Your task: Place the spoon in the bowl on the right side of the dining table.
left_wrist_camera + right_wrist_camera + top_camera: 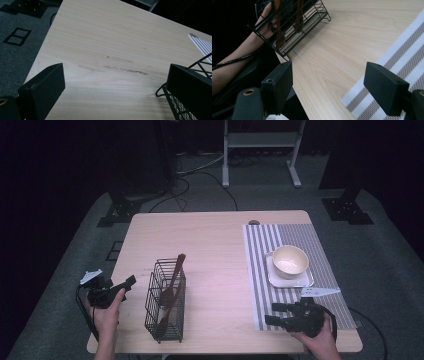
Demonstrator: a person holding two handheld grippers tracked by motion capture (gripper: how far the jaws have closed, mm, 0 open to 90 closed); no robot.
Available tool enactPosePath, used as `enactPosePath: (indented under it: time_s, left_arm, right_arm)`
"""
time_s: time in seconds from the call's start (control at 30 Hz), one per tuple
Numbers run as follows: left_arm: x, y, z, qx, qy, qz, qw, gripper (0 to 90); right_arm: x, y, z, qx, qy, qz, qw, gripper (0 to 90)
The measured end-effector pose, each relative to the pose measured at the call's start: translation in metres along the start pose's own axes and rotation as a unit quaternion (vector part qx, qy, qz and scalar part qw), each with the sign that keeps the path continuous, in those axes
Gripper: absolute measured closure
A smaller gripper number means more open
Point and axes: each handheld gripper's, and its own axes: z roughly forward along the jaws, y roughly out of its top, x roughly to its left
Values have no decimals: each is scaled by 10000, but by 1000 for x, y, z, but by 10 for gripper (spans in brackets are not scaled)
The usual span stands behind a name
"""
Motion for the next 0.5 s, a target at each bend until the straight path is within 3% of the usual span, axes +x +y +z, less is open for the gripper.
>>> enactPosePath:
  time_s: [0.5]
  left_arm:
    - [1,0,-1,-20,2,-7,10000,12]
  right_arm:
    - [16,23,20,325,219,-127,9992,207]
